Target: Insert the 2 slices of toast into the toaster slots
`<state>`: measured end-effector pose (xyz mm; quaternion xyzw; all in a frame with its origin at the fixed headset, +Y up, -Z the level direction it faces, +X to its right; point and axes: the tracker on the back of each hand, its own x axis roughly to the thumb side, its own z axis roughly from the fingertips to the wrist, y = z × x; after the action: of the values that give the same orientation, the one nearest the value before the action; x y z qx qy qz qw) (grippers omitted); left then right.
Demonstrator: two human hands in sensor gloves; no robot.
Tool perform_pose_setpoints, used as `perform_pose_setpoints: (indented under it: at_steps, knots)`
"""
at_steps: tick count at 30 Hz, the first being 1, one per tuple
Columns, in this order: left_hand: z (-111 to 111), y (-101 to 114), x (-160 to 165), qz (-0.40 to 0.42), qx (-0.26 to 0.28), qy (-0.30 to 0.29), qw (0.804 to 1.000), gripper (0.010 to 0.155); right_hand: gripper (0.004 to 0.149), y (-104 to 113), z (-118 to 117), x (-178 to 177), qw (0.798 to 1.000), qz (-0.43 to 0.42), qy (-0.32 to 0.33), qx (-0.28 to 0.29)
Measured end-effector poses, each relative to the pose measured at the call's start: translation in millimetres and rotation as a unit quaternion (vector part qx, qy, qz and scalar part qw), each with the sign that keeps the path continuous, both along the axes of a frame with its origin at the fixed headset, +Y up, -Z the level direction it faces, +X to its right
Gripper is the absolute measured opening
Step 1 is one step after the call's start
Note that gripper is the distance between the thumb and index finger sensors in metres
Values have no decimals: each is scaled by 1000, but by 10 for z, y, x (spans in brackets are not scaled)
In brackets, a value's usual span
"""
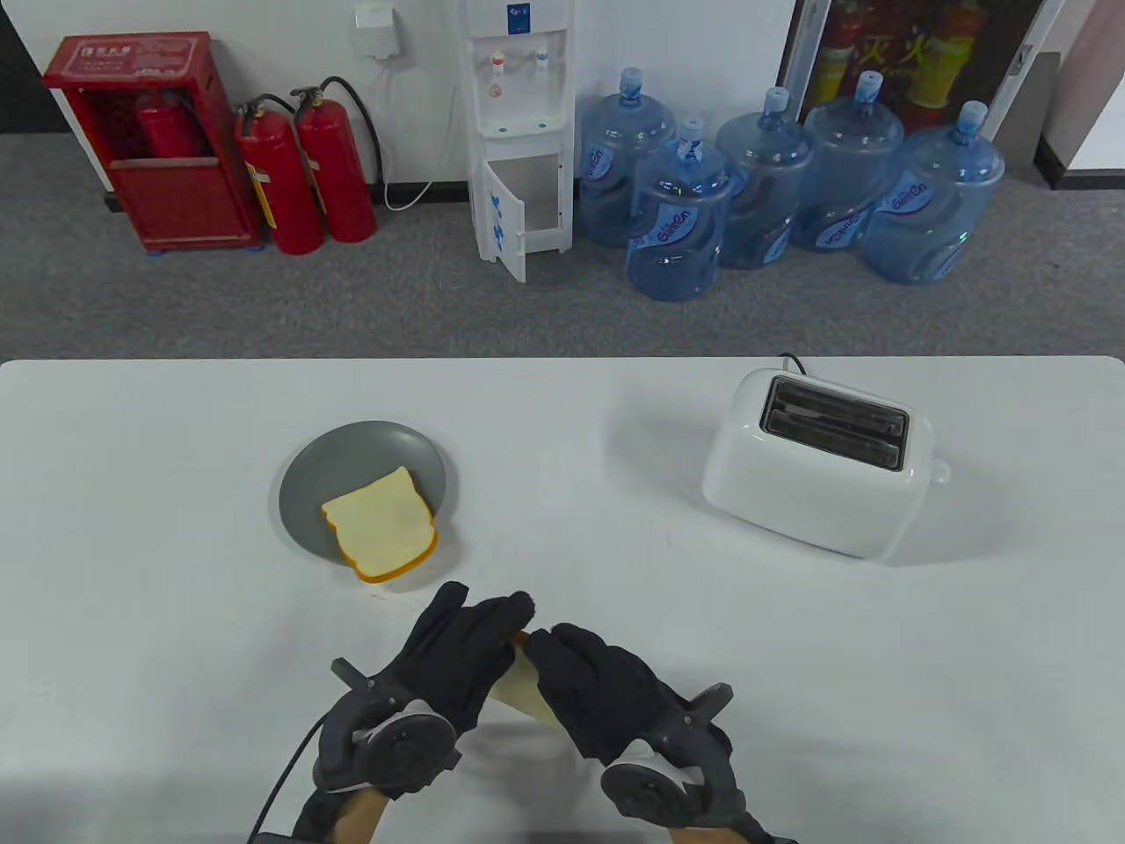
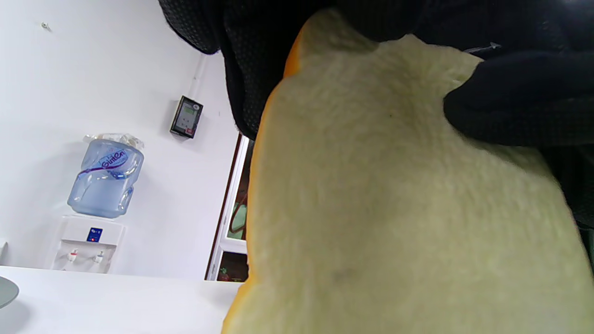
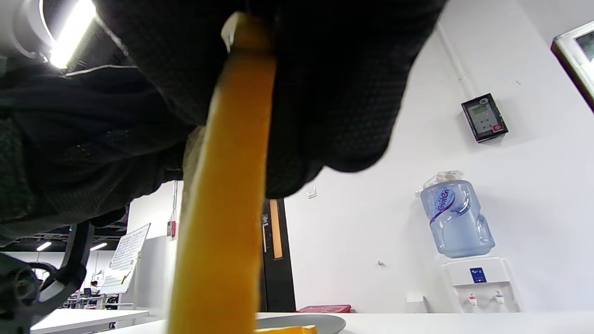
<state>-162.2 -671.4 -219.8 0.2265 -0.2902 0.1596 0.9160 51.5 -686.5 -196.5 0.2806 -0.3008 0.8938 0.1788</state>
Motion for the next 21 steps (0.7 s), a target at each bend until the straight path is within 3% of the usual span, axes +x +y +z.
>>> perform_pose_setpoints:
  at_steps: [5, 21]
  knots:
    - [-26, 3, -89, -15, 16, 38, 999, 53, 54, 2, 10, 0, 1000, 2, -11, -3]
    - [-231, -77, -625, -32, -10, 219, 975, 67, 54, 4, -10, 34, 1000, -7, -25, -9]
